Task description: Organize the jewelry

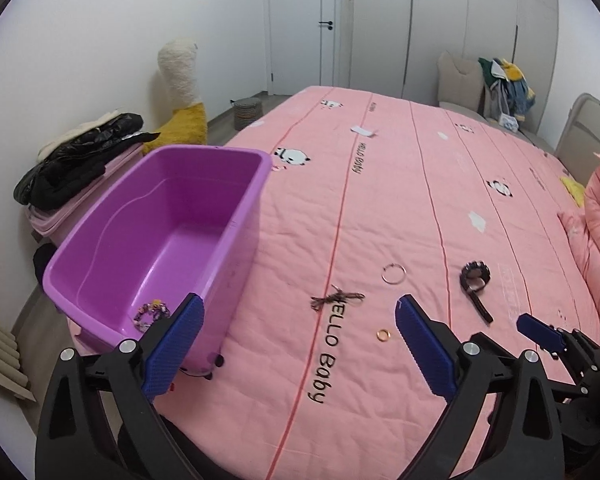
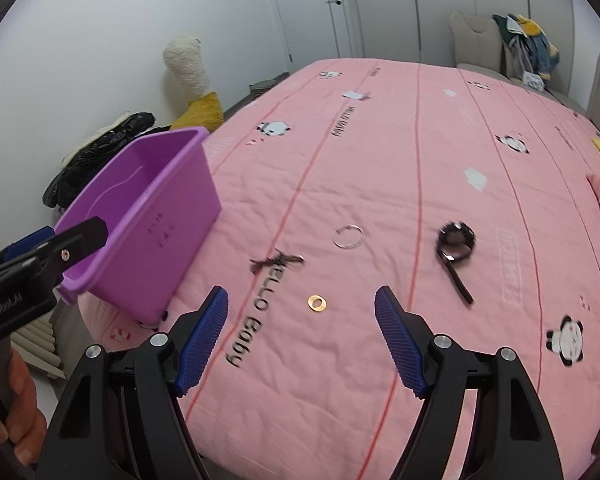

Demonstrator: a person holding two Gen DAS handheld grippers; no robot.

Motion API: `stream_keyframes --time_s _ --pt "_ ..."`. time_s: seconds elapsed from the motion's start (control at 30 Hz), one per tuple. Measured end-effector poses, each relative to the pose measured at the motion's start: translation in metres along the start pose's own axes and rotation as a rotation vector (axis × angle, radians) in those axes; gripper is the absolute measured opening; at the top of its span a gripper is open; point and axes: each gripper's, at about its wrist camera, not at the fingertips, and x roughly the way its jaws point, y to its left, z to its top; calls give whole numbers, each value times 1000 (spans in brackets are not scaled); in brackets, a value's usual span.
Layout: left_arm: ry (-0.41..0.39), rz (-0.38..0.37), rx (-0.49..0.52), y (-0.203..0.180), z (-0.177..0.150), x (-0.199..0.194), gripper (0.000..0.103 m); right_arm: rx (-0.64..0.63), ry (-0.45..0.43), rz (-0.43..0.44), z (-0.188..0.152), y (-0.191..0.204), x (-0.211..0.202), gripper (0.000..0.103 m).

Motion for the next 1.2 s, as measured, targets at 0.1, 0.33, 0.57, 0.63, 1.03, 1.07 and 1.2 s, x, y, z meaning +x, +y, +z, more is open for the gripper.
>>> stream_keyframes --time_s 0.1,0.33,0.57,0.63,1.03,1.07,1.2 --pt "29 -13 13 -12 -8 7 95 25 12 -16 -12 -16 -3 73" --pt "78 -45 63 -36 -29 18 95 91 29 -48 -43 -53 -9 73" --pt "125 -74 82 -38 -53 33 95 159 56 -60 -70 -85 0 73" --pt "140 -70 71 -34 -60 38 95 175 69 -59 -76 -91 6 73" --pt "249 -2 30 -16 -96 85 95 212 92 -48 -94 -117 34 73" --pt "250 0 27 -15 -97 88 95 216 92 -47 -95 -120 37 73" --pt "255 17 11 -13 -100 105 95 232 99 -48 -98 -133 50 73"
